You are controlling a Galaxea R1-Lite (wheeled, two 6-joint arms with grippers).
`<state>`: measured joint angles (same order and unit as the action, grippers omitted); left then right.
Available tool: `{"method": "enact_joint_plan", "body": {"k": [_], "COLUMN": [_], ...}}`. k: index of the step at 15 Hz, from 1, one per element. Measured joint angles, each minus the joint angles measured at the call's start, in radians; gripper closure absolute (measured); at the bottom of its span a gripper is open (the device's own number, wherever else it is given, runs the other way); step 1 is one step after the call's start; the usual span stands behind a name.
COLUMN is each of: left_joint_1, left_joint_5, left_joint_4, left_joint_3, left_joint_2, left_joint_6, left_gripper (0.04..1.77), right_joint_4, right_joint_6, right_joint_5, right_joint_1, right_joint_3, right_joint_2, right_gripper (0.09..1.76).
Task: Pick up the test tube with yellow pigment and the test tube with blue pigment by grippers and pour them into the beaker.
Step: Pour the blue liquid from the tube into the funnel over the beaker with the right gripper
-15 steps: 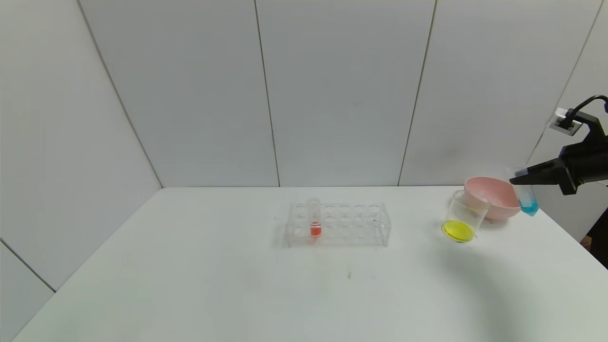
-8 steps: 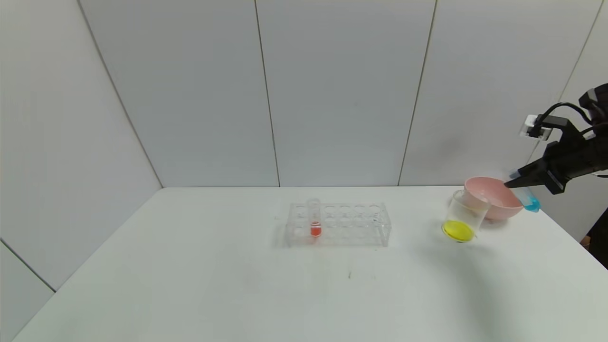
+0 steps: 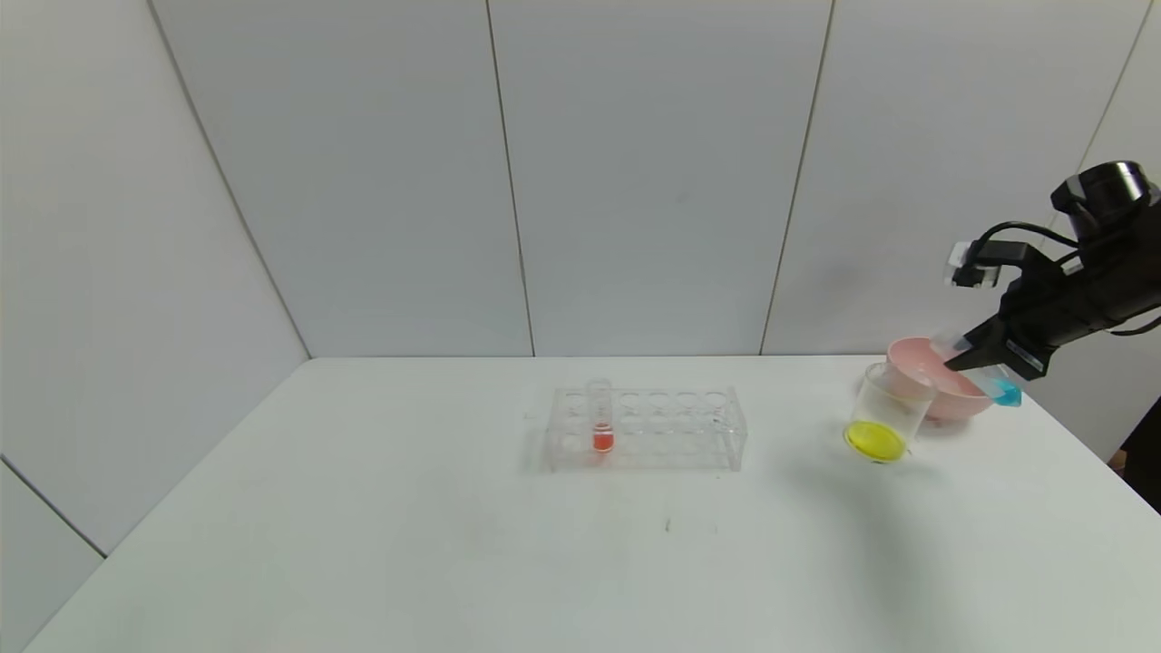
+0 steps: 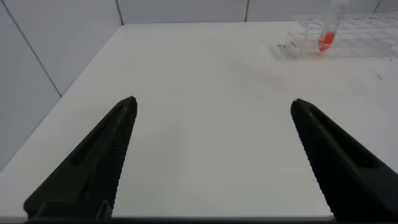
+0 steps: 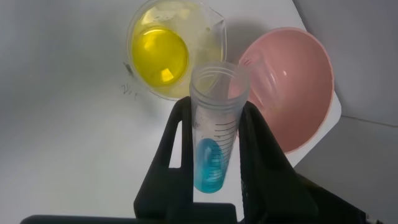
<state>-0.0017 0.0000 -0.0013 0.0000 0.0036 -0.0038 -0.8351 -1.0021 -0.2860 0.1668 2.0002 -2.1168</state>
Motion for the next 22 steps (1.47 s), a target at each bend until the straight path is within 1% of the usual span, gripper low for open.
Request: {"method": "enact_joint_plan", "body": {"k": [8,11,14,16,22], "left_joint_1": [0.000,0.000,0.000,0.000,0.000], "left_joint_5": [0.000,0.000,0.000,0.000,0.000], "left_joint_4": [0.000,0.000,0.000,0.000,0.000], "left_joint_3": [0.000,0.000,0.000,0.000,0.000], "left_joint_2": [0.000,0.000,0.000,0.000,0.000], "left_joint_6": [0.000,0.000,0.000,0.000,0.000], "left_gripper": [0.05,0.05,0.05,0.05,0.05], "right_joint_4": [0.003,-0.004,-0.004,0.000,0.003], "right_joint_6": [-0.010,-0.017,-0.040,-0.056,-0.084], "right_joint_5": [0.236,0.262,0.364,0.414,0.523], "right_joint_1": [-0.078,-0.095,-0.110,-0.125,-0.167], "right_joint_3": [0.000,0.000,0.000,0.000,0.000], "right_joint_2": [-0.029,-0.037,-0.040,-0.040,-0.039], "right_gripper": [1.36,1.36,1.36,1.36,1.36]}}
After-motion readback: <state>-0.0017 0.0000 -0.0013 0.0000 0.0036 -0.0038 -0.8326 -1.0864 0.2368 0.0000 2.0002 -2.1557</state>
